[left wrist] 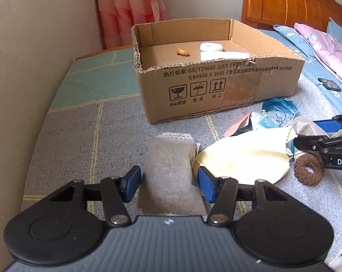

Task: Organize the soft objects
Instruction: 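Carry the grey mesh sachet toward the box with the left gripper while the right gripper carries a grey sachet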

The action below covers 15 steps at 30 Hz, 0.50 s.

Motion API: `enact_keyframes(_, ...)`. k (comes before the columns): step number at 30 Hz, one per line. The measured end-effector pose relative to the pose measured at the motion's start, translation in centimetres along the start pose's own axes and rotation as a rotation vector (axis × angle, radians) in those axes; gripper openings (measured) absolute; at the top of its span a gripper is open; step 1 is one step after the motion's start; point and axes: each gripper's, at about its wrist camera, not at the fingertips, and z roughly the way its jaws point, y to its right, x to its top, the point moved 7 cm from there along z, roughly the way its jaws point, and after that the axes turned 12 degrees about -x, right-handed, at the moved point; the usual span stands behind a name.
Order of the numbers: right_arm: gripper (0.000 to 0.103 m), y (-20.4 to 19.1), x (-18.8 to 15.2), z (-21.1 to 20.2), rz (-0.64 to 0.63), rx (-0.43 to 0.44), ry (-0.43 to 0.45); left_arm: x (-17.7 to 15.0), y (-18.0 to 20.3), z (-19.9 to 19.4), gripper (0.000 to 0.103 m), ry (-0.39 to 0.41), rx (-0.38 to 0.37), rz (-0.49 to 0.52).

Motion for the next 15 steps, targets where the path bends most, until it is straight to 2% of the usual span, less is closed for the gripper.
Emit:
enact_keyframes(2, 0.047, 0.1, 0.0, -0.2, 0.0, -0.006, 0.001, 0.0, 0.0, -0.1, 0.055, -0.001, -0.001, 0.003)
enact_keyframes(4, 0.041, 0.3, 0.0, -0.5, 0.011, 0.003, 0.006, 0.0, 0.2, -0.1, 0.046, -0.002, -0.01, 0.005)
enact_keyframes(10, 0.04, 1.0, 0.2, -1.7, 0.034, 0.004, 0.026, 0.2, 0.2, -0.7, 0.033, 0.002, 0.002, 0.008)
enact_keyframes(15, 0.039, 1.5, 0.4, -2.6, 0.031, -0.01, 0.045, 0.8, 0.3, -2.4, 0.028, 0.028, 0.001, 0.02)
